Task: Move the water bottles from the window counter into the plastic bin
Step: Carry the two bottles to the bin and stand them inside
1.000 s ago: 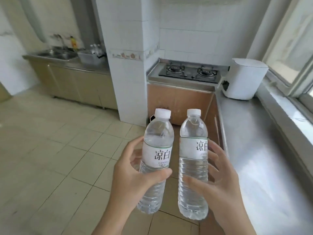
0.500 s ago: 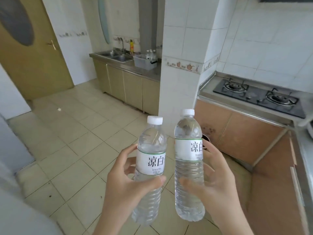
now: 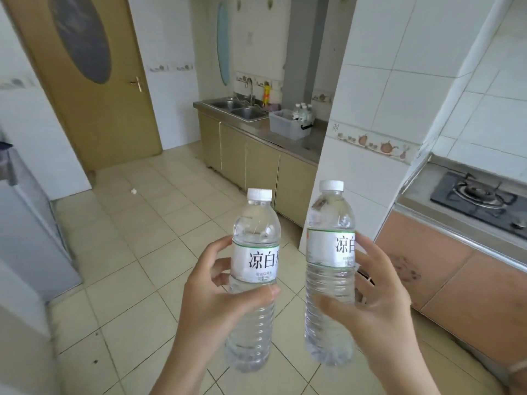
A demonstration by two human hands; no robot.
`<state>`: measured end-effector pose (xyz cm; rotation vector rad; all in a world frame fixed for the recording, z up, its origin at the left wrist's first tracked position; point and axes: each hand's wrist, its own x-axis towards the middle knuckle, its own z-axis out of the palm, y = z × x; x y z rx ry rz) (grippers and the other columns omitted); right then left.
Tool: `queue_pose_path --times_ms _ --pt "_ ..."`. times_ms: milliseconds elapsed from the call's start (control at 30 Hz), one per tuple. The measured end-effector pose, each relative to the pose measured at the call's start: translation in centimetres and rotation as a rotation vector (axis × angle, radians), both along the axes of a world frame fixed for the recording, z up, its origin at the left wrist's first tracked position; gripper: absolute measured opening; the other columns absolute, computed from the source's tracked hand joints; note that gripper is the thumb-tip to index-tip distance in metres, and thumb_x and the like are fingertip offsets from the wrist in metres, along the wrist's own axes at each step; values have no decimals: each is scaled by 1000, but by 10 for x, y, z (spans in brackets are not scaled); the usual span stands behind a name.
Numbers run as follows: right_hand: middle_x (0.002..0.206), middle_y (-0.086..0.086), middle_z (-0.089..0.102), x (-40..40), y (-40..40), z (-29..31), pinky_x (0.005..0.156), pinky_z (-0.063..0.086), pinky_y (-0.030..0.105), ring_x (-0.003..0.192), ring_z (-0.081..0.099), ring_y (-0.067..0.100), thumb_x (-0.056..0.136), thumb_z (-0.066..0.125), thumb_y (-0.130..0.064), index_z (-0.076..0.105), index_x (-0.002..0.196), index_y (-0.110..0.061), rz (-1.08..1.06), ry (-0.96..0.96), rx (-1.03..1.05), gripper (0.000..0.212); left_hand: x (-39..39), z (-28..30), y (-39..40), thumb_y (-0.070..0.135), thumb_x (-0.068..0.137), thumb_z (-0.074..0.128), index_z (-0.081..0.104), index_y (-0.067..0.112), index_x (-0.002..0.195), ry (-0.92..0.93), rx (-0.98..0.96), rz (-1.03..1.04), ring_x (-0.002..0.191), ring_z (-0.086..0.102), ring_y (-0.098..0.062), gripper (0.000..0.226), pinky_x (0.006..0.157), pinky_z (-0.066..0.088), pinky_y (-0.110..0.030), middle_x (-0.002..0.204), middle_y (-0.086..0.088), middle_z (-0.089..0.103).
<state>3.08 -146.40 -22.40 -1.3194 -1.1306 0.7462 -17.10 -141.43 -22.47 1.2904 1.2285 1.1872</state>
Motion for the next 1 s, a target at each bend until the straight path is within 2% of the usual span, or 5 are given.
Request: queue_pose_path --times_ms 67,400,767,900,1000 --pt "123 -12 62 -2 46 -4 81 55 43 114 61 17 55 87 6 52 122 -49 26 19 4 93 -2 0 41 30 39 91 58 51 111 4 5 20 84 69 1 81 73 46 -23 95 15 76" --pt "118 -22 62 7 294 -12 61 55 19 108 62 4 55 85 10 53 118 -49 128 58 39 92 -4 0 268 30 36 92 59 60 101 12 15 151 82 70 -1 79 73 50 -27 94 15 77" --pt "121 -16 63 -20 515 2 73 54 29 111 62 12 56 84 11 54 118 -48 186 30 73 90 -39 0 485 35 28 91 60 48 113 -51 2 197 90 73 -13 90 80 56 -37 98 6 78" --pt "122 -12 63 -39 596 -3 79 56 40 110 63 14 55 87 7 53 122 -44 141 41 81 91 -53 -8 576 37 27 92 59 57 104 -29 13 149 91 72 -12 86 82 57 -42 98 9 77" --pt "120 -12 64 -53 655 -1 72 57 32 106 65 10 56 85 11 53 123 -42 98 56 75 91 -65 -5 643 39 29 93 57 63 102 -14 10 102 98 70 -12 85 91 55 -49 100 12 77"
